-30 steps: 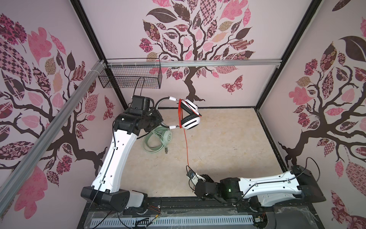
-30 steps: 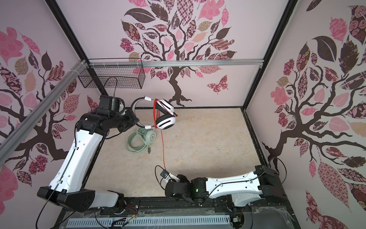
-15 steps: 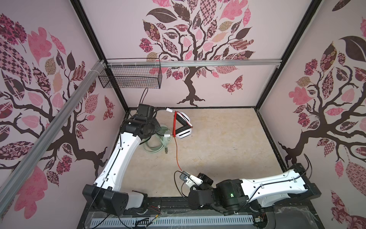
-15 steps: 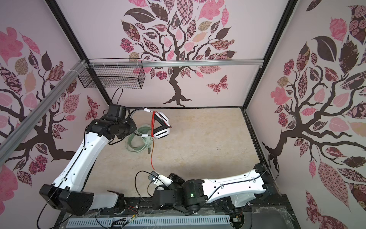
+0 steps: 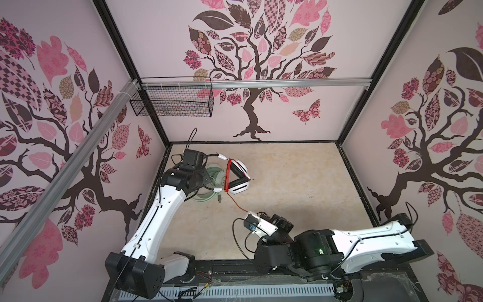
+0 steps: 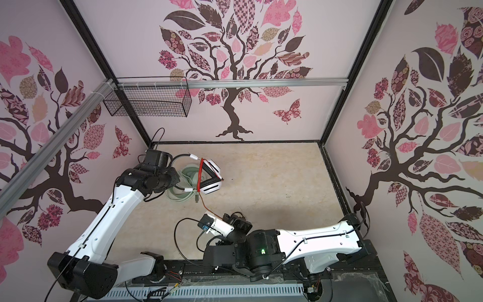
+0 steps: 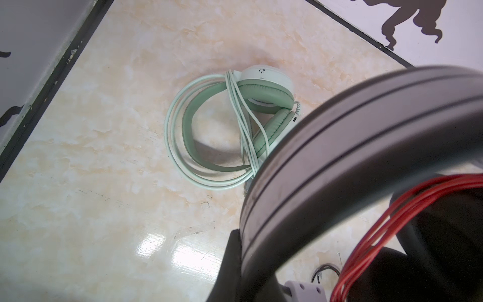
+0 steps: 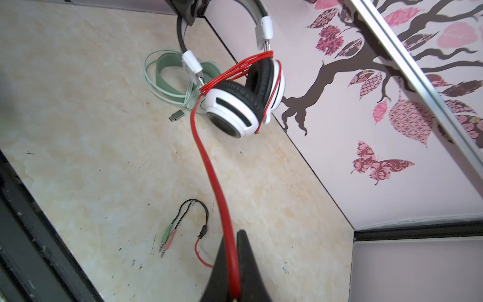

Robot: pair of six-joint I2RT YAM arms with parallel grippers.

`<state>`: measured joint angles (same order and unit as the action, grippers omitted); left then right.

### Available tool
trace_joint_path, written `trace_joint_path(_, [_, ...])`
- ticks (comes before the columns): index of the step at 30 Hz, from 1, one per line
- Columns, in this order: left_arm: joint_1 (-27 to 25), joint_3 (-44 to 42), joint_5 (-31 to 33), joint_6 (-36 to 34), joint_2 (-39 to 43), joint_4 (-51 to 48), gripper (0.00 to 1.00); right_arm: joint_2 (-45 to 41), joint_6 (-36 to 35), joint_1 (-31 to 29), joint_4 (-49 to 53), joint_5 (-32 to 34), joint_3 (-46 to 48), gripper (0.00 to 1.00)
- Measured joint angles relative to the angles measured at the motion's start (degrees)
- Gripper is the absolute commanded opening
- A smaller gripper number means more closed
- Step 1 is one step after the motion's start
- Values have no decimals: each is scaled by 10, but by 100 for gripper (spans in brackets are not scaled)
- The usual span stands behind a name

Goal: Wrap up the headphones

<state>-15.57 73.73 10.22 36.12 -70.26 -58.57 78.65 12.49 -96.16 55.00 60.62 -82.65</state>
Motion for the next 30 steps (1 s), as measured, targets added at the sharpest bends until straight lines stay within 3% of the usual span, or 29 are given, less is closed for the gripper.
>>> trace_joint_path(9, [-63, -33, 20, -5, 48, -8, 0, -14, -98, 41, -56, 24, -13, 0])
trace_joint_path(16, [-64, -42, 8, -3, 81, -16, 0, -15, -193, 73, -131, 33, -17, 0])
trace_joint_path(20, [-65, -48, -7, -3, 95, -17, 0, -15, -250, 94, -183, 38, -17, 7])
trace_joint_path(24, [-66, -64, -22, -1, 112, -18, 0, -19, -285, 146, -222, 24, -17, 7])
trace_joint_path(25, [-66, -67, -24, 0, 116, -20, 0, -22, -290, 158, -230, 21, -15, 12])
trace_joint_path(28, [-66, -71, -26, -1, 124, -27, 0, -37, -288, 202, -246, 5, -6, 48])
trace_joint_path(30, [-66, -71, -26, -1, 128, -30, 0, -45, -268, 238, -236, -20, -7, 60])
